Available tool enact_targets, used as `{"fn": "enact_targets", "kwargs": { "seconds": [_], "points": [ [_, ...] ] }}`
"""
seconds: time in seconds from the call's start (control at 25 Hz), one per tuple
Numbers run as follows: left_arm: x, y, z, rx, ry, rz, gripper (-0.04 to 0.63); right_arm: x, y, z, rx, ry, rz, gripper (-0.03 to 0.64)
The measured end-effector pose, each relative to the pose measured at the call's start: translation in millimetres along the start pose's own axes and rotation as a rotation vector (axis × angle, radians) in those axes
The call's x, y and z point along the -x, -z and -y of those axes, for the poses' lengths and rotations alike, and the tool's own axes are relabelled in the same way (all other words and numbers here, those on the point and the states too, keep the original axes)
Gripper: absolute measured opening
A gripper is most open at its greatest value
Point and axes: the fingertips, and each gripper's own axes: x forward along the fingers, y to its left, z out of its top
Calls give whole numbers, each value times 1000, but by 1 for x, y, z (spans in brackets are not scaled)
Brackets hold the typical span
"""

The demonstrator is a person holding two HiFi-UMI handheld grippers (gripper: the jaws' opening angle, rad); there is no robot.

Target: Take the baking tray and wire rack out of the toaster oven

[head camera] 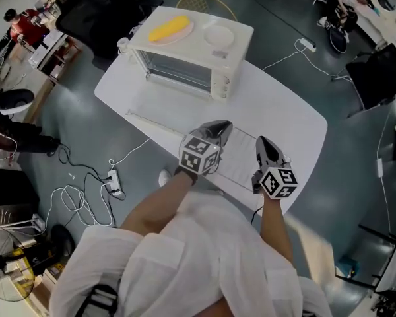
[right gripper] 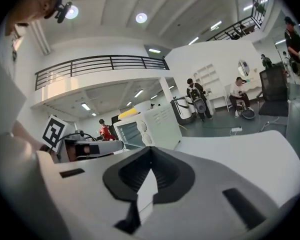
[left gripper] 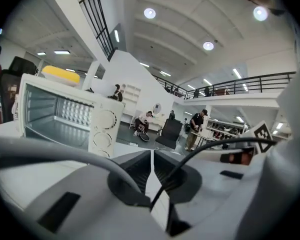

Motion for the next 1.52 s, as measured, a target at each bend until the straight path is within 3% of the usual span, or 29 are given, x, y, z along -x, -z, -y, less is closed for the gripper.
{"fn": "enact_targets", "kwargs": {
  "seconds": [0.32,0.56,0.76,1.04,1.4,1.52],
  "points": [
    [44,-70,-28,-72,-66,189,20,-8,-49,-24,120,-31,89,5],
    [77,-99,-50,-100,-134,267,20,-17,-73,-49,172,-76,115,5],
    [108,-117,-92,-92,-204,318,20,-47,-74,-77,225,-101,100,5],
    [131,-122,-185,-83,-262,257,21,-123,-53,-119,334,-80,-27,5],
    [131,-112,-294,-64,-224,163,21,-225,-21,-164,478,-23,-186,6],
    [128,-108,-318,-74,-203,131,21,-254,-11,-171,536,-1,-246,35]
  ]
}}
